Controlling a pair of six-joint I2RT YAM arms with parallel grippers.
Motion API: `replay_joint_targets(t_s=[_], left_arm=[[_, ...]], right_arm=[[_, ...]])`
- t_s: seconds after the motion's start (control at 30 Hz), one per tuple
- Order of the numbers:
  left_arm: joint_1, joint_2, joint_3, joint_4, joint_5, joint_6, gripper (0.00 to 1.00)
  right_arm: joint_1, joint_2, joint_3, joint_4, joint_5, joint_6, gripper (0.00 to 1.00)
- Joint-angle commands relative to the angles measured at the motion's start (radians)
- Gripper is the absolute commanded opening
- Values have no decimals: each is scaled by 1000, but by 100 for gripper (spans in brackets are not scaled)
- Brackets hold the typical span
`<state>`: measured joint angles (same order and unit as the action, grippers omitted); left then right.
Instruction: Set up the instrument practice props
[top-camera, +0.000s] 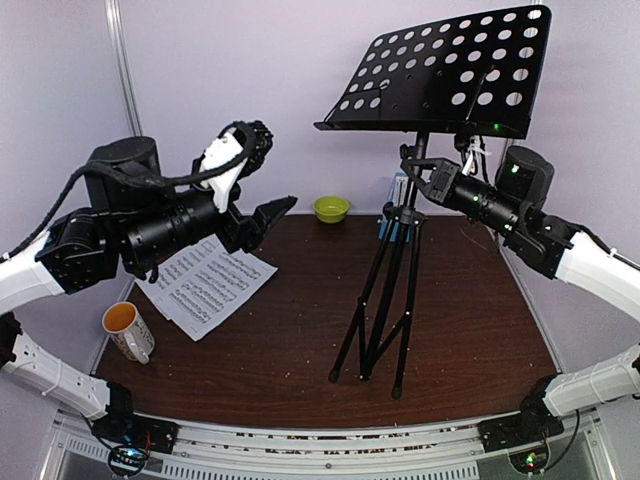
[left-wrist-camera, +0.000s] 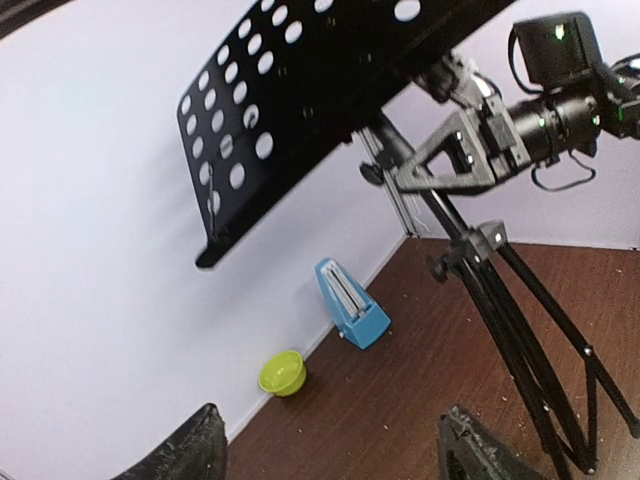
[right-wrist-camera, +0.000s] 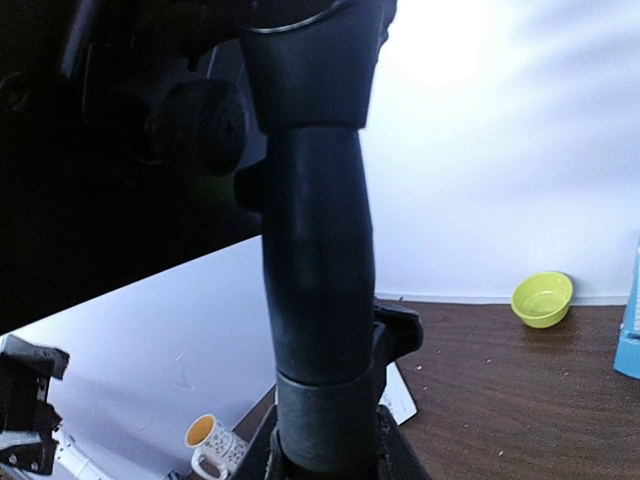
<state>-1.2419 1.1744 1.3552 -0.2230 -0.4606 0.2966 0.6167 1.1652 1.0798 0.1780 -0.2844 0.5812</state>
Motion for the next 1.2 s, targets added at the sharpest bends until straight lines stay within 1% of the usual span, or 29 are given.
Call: replay_joint_targets(t_s=[0.0,0.13,0.3,0.37,0.53,0.7,0.87,0.97,1.03,1.17], left_arm=[[-1,62,-34,19,-28,-148,75],[-1,185,-10,74,-30,-209,77],[8,315,69,120,70,-271,78],[27,347,93,106,110,-308,77],[97,401,136,77,206,-386,70],[101,442,157,100,281,-404,68],[99,477,175,116,325,-387,67],[98,508,194,117,327,-385,67],[98,533,213,113,303,-383,66],[98,583,261,104,284,-362,63]], right_arm=[[4,-91,120,216,166,-52,0],[29,-94,136,180,262,-86,0],[73,-85,163,145,361,-125,0],[89,-81,181,127,396,-142,0],[140,-89,190,105,491,-173,0],[180,-92,190,99,613,-203,0],[208,-82,191,134,676,-233,0],[218,-68,195,161,693,-241,0],[226,-62,211,160,705,-248,0],[263,-51,227,167,774,-284,0]])
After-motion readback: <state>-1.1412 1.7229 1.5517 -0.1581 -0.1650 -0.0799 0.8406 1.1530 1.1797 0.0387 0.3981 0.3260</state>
